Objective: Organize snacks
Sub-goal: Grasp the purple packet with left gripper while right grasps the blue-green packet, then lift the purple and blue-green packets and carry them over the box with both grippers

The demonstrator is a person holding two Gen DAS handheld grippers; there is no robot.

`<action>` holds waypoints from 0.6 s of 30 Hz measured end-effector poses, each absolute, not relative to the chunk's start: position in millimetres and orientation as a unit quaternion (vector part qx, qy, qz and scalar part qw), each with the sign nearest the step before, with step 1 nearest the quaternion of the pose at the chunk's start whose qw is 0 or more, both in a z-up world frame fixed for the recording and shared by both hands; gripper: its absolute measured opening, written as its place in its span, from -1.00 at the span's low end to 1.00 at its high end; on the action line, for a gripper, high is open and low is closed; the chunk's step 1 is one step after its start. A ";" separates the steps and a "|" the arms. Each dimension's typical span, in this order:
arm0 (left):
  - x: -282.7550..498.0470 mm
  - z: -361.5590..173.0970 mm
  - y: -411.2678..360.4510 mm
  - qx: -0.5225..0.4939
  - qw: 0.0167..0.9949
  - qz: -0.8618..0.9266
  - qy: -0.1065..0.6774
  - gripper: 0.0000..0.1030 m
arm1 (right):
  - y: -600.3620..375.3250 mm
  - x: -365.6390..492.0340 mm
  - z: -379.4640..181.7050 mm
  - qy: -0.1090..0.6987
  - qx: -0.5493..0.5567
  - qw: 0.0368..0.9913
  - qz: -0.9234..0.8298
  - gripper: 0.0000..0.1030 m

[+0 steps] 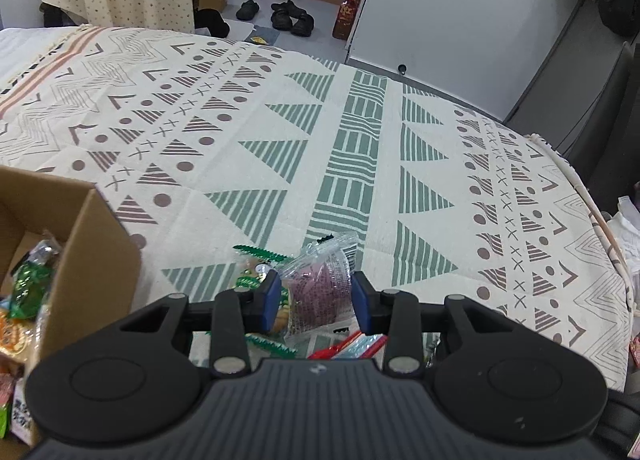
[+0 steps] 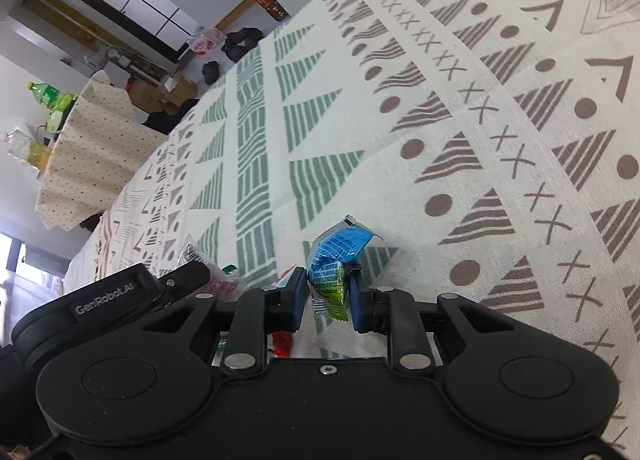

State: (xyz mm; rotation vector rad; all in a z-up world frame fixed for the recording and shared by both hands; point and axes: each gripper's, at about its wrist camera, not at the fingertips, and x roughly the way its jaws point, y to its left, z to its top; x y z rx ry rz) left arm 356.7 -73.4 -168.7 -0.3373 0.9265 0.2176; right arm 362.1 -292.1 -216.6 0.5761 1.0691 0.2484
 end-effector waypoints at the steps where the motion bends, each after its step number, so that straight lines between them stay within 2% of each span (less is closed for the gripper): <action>1: 353.9 -166.3 -72.8 -0.162 0.875 0.106 0.443 -0.29 | -291.7 361.0 -214.8 0.499 0.270 0.815 0.118 -0.57; 18: 296.6 -113.7 -46.9 -0.171 0.887 0.140 0.406 -0.29 | -275.5 337.9 -165.3 0.435 0.272 0.839 0.181 -0.58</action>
